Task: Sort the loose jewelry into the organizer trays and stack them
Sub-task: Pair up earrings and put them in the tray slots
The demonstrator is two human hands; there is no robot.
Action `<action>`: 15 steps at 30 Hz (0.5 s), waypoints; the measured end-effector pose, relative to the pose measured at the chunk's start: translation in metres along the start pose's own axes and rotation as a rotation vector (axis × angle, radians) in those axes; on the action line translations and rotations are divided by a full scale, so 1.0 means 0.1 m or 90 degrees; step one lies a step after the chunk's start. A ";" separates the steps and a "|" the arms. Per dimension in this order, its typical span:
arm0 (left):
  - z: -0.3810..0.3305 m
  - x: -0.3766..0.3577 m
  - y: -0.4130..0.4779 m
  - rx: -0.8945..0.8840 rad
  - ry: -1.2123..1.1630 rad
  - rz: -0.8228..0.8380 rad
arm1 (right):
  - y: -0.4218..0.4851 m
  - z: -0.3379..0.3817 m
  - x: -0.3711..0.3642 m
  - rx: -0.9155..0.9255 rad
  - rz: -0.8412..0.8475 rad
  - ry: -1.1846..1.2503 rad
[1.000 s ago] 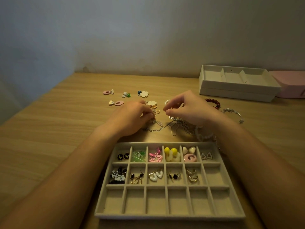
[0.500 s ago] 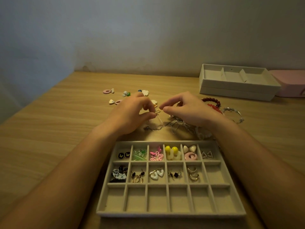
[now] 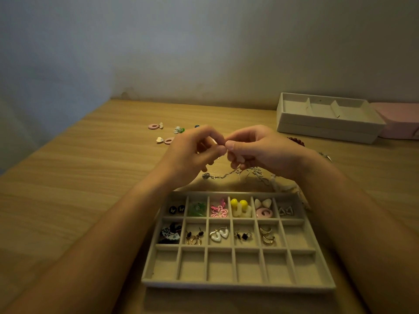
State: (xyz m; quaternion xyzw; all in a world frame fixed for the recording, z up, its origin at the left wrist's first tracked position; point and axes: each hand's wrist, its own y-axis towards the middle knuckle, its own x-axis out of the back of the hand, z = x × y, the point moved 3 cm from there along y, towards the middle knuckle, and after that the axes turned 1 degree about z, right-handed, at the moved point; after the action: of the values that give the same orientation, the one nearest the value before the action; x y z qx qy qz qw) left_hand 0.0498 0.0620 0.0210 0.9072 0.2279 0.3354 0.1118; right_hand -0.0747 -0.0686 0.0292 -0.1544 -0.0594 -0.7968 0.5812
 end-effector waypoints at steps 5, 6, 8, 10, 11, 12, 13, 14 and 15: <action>-0.05 0.01 -0.04 0.077 -0.152 0.018 | -0.08 0.00 0.03 -0.015 -0.035 0.024; -0.05 0.01 -0.05 0.089 -0.177 0.019 | -0.11 0.00 0.03 -0.016 -0.038 0.032; -0.08 0.02 -0.06 0.102 -0.217 0.023 | -0.15 0.01 0.04 -0.016 -0.045 0.046; -0.12 0.04 -0.09 0.104 -0.249 0.031 | -0.21 0.03 0.05 -0.017 -0.049 0.071; -0.14 0.05 -0.10 0.103 -0.266 0.033 | -0.24 0.05 0.06 -0.017 -0.051 0.089; -0.16 0.06 -0.10 0.102 -0.282 0.032 | -0.25 0.05 0.07 -0.016 -0.054 0.112; -0.19 0.08 -0.11 0.101 -0.295 0.030 | -0.29 0.06 0.08 -0.015 -0.058 0.133; -0.21 0.09 -0.11 0.103 -0.301 0.025 | -0.32 0.07 0.10 -0.013 -0.062 0.148; -0.23 0.10 -0.11 0.107 -0.303 0.022 | -0.35 0.08 0.12 -0.011 -0.063 0.158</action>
State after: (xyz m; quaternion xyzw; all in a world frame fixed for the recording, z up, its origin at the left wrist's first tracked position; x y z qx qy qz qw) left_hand 0.0381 0.0776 0.0400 0.9706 0.2064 0.0943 0.0807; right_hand -0.1092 -0.0660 0.0438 -0.0570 0.0124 -0.8379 0.5427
